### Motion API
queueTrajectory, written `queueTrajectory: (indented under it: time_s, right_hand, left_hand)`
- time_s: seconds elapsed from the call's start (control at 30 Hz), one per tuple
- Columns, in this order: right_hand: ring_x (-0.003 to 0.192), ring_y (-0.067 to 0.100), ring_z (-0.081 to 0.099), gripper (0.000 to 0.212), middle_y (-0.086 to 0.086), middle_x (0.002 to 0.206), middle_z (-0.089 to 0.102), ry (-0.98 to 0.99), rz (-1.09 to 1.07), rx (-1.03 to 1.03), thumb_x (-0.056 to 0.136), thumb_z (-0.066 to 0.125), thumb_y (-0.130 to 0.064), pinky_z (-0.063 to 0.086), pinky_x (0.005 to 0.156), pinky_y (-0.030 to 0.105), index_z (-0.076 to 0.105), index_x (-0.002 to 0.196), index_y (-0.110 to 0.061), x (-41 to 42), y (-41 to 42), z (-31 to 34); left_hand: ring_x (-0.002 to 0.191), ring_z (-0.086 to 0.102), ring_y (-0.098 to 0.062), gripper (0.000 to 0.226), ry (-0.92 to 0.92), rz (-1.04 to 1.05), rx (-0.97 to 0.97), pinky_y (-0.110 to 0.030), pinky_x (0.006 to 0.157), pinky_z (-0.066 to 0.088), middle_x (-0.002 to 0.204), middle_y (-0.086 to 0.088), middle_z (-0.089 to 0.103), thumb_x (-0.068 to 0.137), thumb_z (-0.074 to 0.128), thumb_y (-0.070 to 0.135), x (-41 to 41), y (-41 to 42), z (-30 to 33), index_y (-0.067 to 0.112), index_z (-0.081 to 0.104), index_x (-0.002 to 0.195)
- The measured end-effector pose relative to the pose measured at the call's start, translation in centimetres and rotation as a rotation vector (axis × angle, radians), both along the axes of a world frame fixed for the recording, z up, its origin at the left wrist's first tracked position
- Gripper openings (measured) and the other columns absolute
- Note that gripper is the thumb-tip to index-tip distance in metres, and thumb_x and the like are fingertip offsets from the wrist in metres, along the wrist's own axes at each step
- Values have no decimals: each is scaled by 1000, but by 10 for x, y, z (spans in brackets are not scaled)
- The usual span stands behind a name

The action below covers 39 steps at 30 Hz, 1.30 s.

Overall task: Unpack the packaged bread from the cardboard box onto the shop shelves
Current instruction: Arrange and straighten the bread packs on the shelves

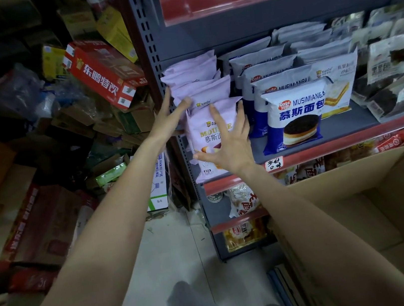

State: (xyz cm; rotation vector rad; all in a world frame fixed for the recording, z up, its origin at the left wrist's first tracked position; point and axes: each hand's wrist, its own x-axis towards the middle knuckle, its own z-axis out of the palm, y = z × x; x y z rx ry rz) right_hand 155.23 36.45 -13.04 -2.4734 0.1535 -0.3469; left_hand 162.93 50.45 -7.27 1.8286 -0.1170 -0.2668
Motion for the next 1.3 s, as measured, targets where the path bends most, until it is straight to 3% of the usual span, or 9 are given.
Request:
queueTrajectory:
  time_s: [0.13,0.27,0.37,0.57,0.73,0.87,1.03,1.13,1.3]
  right_hand:
    - [138,41,4,113,12,153,-19,7,11,-10,58,76,-63,38,99,59,3,143,-52,0,-3,2]
    - [137,39,9,117,8,152,-23,51,34,-12,57,79,-59,47,91,55,-2,142,-54,1,-5,4]
    - [136,39,12,119,10,153,-22,66,51,-10,56,80,-59,47,90,54,-3,142,-53,1,-8,8]
    - [137,39,12,119,10,153,-22,75,107,6,59,81,-55,45,91,52,-5,141,-53,-3,-14,11]
    - [140,40,7,113,11,154,-17,39,167,140,66,81,-44,34,102,53,-1,143,-49,-10,-26,11]
    - [142,36,2,104,13,154,-14,42,211,199,73,75,-46,33,107,53,-1,143,-50,-18,-31,19]
    - [143,33,4,69,17,154,0,-62,199,114,90,59,-36,23,111,48,21,147,-31,-33,-44,37]
    - [138,35,21,52,17,149,22,-148,256,53,92,57,-24,30,109,46,38,140,-17,-49,-58,51]
    - [91,19,57,26,-3,94,56,-200,342,-46,92,55,-20,50,77,39,60,117,-17,-86,-79,103]
  left_hand:
    - [136,37,-18,99,65,-66,-90,-33,76,56,157,10,20,71,64,68,-19,7,-17,53,-1,144]
    - [135,33,-12,79,97,-85,-67,-36,75,57,158,14,10,93,53,43,-43,-4,-27,47,-5,146]
    - [140,25,-14,72,104,-73,-47,-44,91,52,158,15,4,96,45,44,-49,-10,-22,45,-6,146]
    - [133,38,-17,73,145,-50,-51,-50,87,53,158,12,13,95,47,47,-54,-13,-18,47,-6,146]
    - [136,35,-18,73,161,20,-86,-49,93,50,155,9,23,94,49,47,-58,-15,-24,44,0,148]
    - [141,25,-16,70,109,131,-119,-35,110,29,156,6,20,96,49,40,-70,-22,-15,35,5,150]
    - [130,42,-16,51,-58,253,-32,-23,94,33,142,-1,45,97,50,28,-94,-23,8,23,31,144]
    - [117,54,-14,32,-127,374,-78,-16,86,39,118,3,60,96,51,17,-119,-18,27,16,53,128]
    - [73,65,-7,20,-261,450,-185,-9,63,46,87,1,69,98,45,11,-169,-1,79,12,64,106]
